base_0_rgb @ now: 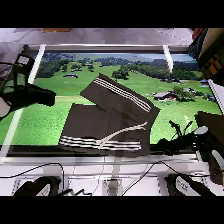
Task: Fold the clothes and pants, and hang the long-sleeved shirts on hangers.
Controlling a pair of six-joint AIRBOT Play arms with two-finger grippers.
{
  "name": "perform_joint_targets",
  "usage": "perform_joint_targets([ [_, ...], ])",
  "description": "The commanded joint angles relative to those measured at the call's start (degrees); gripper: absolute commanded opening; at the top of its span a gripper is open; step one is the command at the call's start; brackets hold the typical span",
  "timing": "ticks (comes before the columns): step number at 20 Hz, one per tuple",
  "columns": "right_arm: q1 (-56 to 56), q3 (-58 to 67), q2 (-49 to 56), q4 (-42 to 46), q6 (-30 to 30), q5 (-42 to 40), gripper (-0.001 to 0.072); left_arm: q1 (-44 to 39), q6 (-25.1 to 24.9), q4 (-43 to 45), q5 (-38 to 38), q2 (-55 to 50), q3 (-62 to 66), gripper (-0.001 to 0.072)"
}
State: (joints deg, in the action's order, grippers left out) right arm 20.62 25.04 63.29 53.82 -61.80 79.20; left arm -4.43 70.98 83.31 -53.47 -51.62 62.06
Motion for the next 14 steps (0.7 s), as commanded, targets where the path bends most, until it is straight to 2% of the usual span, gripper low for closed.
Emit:
perform_joint_targets([
  [1,-4.39,-0.59,4.44,-1.57,-0.74,-2.78,0.0446,0.02,5.22,-0.02,-2.47,-3.15,-1.66,0.0473],
  [6,-6.03,-0.59,12.48,-4.72,-1.03,-7.08,0.0446,0.24,6.38,-6.64,-3.15,-7.26,-1.75,0.0473],
  [8,-6.03,-0.59,13.75,-6.14,0.59,-9.66,0.0444,0.26,6.38,-7.1,-3.3,-7.98,-1.75,0.0472],
  [9,-6.03,-0.59,13.84,-7.04,2.29,-10.21,0.0442,0.72,6.38,-7.1,-3.67,-8.09,-1.77,0.0441],
  [10,-6.03,-0.59,13.86,-8.15,4.22,-10.23,0.0406,1.44,6.34,-7.08,-4.44,-8.02,-1.75,0.0361],
  [11,-6.03,-0.57,13.86,-9.35,5.92,-10.25,0.0377,2.73,6.16,-7.1,-5.64,-7.98,-1.75,0.0329],
  [14,-6.03,-0.59,13.86,-13.46,10.58,-10.49,0.036,7.96,6.14,-7.1,-10.1,-8.0,-1.77,0.0329],
])
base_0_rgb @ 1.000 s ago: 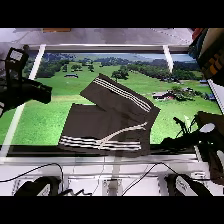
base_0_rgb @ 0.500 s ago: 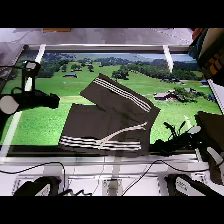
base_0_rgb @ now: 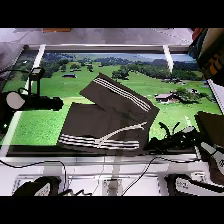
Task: Fold the clothes and pants, and hang the long-sleeved shirts on hangers.
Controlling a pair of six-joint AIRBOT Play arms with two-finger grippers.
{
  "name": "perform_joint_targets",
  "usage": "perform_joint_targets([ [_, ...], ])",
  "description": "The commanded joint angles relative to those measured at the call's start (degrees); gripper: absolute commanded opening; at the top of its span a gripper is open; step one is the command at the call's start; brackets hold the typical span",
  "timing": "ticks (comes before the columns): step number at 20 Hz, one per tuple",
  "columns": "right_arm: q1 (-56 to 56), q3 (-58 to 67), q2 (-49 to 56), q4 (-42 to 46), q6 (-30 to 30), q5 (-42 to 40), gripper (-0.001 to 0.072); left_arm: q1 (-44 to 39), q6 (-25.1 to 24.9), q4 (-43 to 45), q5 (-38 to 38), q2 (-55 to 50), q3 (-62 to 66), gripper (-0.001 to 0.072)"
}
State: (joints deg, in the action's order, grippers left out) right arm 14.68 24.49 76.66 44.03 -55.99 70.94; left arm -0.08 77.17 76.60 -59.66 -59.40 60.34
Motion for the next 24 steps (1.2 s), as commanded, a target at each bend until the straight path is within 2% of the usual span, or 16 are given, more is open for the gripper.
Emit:
perform_joint_targets([
  [1,-0.09,-0.02,0.48,-5.03,4.85,-2.54,0.0305,5.81,-0.24,-0.42,-5.44,-0.24,-0.04,0.0329],
  [5,-0.09,-0.04,0.48,-9.29,5.95,-2.75,0.0294,14.45,-5.81,-2.75,-12.02,-0.35,-0.74,0.0329],
  [6,-0.09,-0.04,0.48,-9.35,5.97,-2.43,0.0225,16.33,-6.67,-2.75,-12.83,-0.35,-1.68,0.0329],
  [7,-0.09,-0.04,0.48,-9.31,5.97,-1.79,0.0191,18.25,-7.04,-2.8,-13.11,-0.35,-3.3,0.0329],
  [10,-0.09,-0.04,0.48,-9.27,6.14,0.81,0.0196,22.6,-9.4,-3.63,-13.09,-0.35,-10.38,0.0329],
  [12,-0.09,-0.04,0.48,-9.29,6.21,1.27,0.0194,24.87,-10.6,-3.63,-13.07,-0.35,-15.17,0.0357],
  [13,-0.09,-0.02,0.48,-9.27,6.25,1.03,0.0145,25.77,-10.62,-3.63,-13.07,-0.35,-17.22,0.0368],
  [14,-0.09,-0.02,0.48,-9.29,6.27,0.87,0.0028,26.45,-10.91,-3.65,-13.03,-0.35,-18.97,0.0368],
  [19,-0.09,-0.02,0.48,-9.31,7.72,0.31,0.0031,26.95,-15.54,-10.19,-11.78,-1.09,-22.36,0.0368],
  [22,-0.09,-0.02,0.48,-9.31,7.74,0.09,0.0031,26.95,-18.29,-14.62,-11.89,-5.57,-22.36,0.0369],
  [24,-0.09,-0.02,0.48,-9.29,7.72,0.11,0.0031,26.95,-23.41,-16.7,-11.54,-9.25,-22.36,0.0477],
])
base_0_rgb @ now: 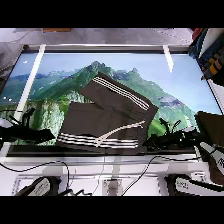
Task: Fold the clothes and pants, and hang the long-sleeved shirts on hangers.
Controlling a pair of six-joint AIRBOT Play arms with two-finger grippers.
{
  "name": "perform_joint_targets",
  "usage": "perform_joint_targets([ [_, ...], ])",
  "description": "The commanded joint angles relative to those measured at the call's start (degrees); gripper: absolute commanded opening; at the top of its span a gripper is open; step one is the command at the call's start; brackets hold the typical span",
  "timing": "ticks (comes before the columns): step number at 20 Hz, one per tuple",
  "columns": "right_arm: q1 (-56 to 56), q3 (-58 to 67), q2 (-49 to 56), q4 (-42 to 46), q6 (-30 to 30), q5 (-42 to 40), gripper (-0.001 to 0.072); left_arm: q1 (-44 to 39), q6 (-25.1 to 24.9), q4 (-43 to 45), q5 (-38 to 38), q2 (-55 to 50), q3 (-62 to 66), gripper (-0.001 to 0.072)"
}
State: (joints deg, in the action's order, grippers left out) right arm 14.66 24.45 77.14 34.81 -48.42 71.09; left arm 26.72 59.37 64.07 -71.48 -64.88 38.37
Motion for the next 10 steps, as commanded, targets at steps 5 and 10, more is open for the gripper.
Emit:
perform_joint_targets([
  [5,-0.07,0.02,0.0,-0.09,0.11,0.02,0.0031,0.15,-10.86,-4.15,2.19,-12.04,-0.39,0.0477],
  [10,-0.07,0.02,0.0,-0.11,0.11,0.02,0.0031,0.15,-12.31,-4.17,3.02,-16.41,-0.39,0.0475],
])
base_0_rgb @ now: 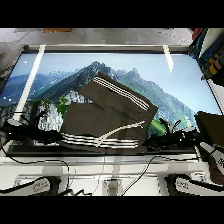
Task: Fold the clothes and pants, and hang the long-sleeved shirts on hangers.
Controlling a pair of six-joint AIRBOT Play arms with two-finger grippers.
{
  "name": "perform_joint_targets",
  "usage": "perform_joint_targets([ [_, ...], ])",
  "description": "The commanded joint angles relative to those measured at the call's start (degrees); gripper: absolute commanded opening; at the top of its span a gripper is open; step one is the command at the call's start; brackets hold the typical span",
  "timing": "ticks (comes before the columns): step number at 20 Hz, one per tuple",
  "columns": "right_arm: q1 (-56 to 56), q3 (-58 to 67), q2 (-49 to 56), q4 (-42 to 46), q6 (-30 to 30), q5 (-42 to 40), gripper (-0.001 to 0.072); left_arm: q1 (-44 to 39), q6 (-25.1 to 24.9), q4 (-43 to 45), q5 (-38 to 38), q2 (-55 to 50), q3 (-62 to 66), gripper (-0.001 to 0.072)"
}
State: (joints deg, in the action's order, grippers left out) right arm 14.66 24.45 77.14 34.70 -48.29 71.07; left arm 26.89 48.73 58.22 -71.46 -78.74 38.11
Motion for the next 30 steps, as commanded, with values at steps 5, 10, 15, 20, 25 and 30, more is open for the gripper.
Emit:
perform_joint_targets([
  [5,-0.07,0.02,-0.02,-0.02,-0.02,0.04,0.0031,-0.02,-1.64,1.27,3.21,-2.78,-0.13,0.0104],
  [10,-0.07,2.36,-0.59,-2.47,1.84,6.73,0.003,-0.02,-1.64,0.59,-2.89,-1.33,4.46,0.0005],
  [15,-0.07,8.79,-9.4,-13.53,1.88,12.76,0.0029,-0.02,-1.64,-6.51,-8.63,8.96,15.52,0.0004],
  [20,-0.07,21.77,-24.72,-18.36,-4.04,11.98,0.0029,-0.02,-1.66,-18.91,-5.66,26.12,26.21,0.0005],
  [25,-0.07,40.68,-37.86,-17.81,-6.27,6.01,0.0029,-0.02,-2.12,-22.69,14.19,45.27,29.33,0.0005],
  [30,-0.07,50.36,-45.79,-17.92,-11.47,0.85,0.0029,-0.02,-8.79,-22.69,26.38,59.34,29.33,0.0005],
])
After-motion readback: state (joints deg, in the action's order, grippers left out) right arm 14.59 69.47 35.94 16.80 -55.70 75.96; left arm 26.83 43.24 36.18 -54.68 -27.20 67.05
